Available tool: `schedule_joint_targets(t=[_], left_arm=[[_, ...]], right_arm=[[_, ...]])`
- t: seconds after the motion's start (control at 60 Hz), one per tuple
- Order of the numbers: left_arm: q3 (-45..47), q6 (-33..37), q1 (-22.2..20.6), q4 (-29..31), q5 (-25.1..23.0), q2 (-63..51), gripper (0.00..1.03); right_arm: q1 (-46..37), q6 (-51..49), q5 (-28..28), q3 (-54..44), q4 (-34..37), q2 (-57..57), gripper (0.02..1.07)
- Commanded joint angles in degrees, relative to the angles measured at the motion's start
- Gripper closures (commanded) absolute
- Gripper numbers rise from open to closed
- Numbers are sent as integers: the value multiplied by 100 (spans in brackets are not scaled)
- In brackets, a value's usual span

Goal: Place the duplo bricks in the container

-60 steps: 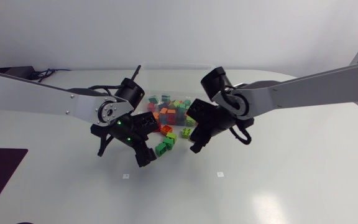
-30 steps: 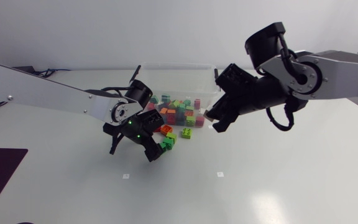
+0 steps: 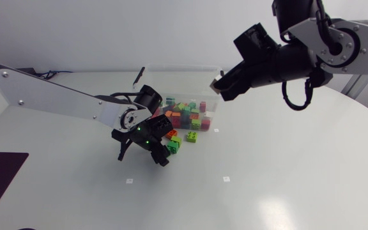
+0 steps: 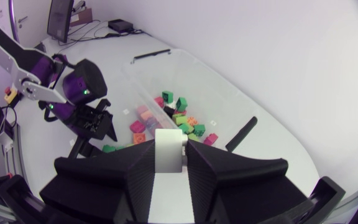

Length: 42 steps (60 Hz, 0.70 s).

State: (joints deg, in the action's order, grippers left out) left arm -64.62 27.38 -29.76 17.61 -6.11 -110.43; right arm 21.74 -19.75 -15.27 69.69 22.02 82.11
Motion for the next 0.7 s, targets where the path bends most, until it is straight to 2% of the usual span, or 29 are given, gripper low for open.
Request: schedule_joint_targets(t=[0.0, 0.317, 0.683], left_arm=[[-59, -118, -30, -20, -13, -136, 68], [310, -4, -30, 15, -48, 452, 72], [521, 92, -48, 314, -312, 1393, 72]], right_arm=[[-73, 235, -55, 282, -154, 201, 86], [-179, 419, -55, 713, -682, 912, 86], [-293, 560, -47, 1389, -866, 1730, 86]])
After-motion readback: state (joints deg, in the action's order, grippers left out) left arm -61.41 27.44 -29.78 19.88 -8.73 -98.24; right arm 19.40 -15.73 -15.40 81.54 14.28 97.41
